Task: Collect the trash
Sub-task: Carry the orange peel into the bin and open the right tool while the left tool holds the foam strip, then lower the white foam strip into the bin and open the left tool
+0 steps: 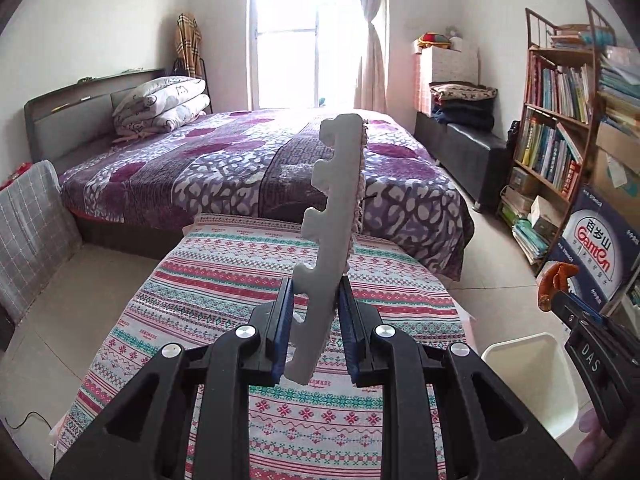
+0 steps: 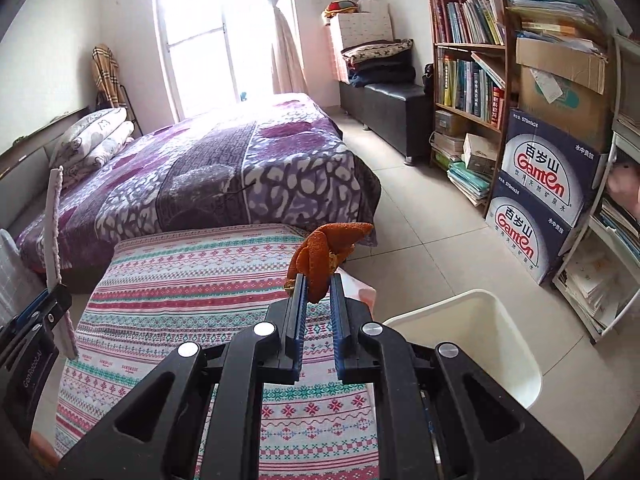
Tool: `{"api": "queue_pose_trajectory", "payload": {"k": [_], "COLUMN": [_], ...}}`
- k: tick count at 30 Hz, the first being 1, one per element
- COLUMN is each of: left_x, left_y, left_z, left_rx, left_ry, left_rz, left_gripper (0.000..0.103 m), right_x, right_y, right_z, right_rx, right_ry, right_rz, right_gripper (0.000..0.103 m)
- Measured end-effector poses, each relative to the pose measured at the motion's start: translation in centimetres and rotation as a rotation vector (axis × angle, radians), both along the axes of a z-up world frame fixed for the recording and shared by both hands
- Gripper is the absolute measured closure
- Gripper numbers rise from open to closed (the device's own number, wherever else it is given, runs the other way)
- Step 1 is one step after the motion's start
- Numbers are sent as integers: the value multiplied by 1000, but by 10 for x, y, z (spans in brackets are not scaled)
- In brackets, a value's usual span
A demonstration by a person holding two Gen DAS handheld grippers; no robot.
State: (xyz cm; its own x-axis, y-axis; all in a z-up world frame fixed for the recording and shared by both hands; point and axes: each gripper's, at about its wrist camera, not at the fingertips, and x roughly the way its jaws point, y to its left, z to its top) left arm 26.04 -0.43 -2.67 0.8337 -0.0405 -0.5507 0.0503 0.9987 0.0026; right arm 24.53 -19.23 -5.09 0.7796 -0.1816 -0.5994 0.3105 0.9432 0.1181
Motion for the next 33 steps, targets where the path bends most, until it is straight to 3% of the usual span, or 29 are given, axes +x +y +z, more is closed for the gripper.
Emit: {"api": "queue_pose_trajectory", "payload": {"k": [7, 21, 22, 24, 25, 33], "left_x": [-5, -10, -11, -12, -12, -15], "left_y": [-31, -91, -96, -106, -111, -164], "left_z": [-7, -28, -29, -31, -32, -42], "left_rx": [18, 45, 46, 41, 34, -16], "left_ry": [8, 39, 40, 46, 52, 120], "left_rz": [-61, -169, -178, -196, -206, -323], "left_gripper": [80, 80, 80, 80, 80, 80], "right_x": [-8, -25, -27, -30, -33, -56], "right_y": [-38, -130, -136, -144, -148, -187], "right_z": [1, -14, -14, -15, -15, -16], "right_rx": [21, 126, 127, 129, 128, 155], "right_ry": [9, 110, 113, 116, 116, 88], "right_rz": [-92, -293, -304, -319, -331, -424], "right_gripper": [92, 88, 85, 58, 53, 40]}}
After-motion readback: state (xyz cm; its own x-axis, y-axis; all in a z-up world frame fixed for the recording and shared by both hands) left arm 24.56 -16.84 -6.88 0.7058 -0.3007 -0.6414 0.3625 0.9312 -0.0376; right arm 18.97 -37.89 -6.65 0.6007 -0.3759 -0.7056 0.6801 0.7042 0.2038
